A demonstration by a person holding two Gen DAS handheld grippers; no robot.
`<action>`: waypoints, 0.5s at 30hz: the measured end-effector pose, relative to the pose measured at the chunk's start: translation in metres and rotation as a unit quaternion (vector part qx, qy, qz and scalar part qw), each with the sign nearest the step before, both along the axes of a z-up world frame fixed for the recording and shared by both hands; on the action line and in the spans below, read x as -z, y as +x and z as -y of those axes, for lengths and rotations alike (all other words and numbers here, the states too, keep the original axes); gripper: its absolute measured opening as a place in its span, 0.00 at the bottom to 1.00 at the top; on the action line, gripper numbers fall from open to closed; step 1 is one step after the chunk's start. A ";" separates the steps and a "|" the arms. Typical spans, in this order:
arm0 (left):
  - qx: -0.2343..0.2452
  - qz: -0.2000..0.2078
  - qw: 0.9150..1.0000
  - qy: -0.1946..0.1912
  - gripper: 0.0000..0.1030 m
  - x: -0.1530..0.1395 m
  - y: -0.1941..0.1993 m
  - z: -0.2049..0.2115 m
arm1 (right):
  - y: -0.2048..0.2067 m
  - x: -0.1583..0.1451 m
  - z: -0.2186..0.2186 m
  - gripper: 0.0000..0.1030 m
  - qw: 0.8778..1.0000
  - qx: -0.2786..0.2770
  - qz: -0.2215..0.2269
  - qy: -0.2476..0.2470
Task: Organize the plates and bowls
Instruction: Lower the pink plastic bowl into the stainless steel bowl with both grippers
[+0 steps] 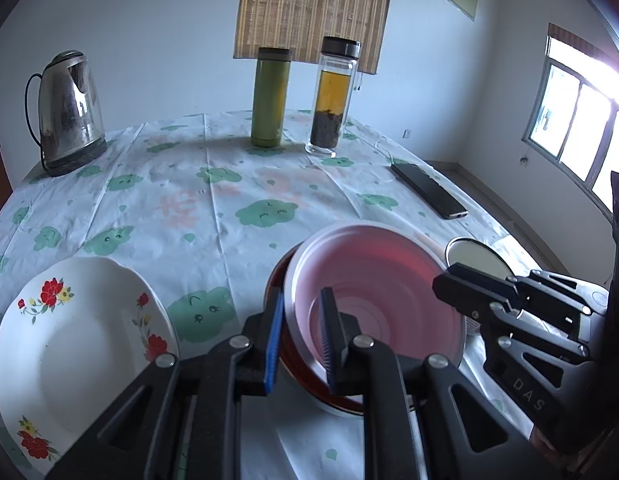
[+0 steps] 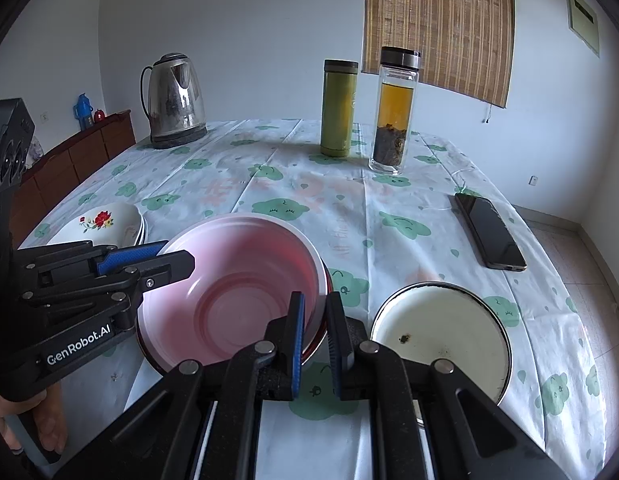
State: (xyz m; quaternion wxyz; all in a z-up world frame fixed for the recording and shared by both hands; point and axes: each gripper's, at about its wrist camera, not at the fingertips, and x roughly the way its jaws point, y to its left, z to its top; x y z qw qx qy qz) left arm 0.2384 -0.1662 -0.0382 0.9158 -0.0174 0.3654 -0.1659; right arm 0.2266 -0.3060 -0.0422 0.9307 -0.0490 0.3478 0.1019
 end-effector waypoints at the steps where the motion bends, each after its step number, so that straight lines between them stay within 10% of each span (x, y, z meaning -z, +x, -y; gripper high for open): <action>1: 0.000 0.000 1.000 0.000 0.14 0.000 0.000 0.000 | 0.000 0.000 0.000 0.12 1.000 0.000 0.000 0.000; 15: -0.005 0.002 1.000 -0.009 0.19 -0.001 0.000 -0.001 | 0.002 -0.001 0.002 0.14 1.000 0.000 0.002 0.008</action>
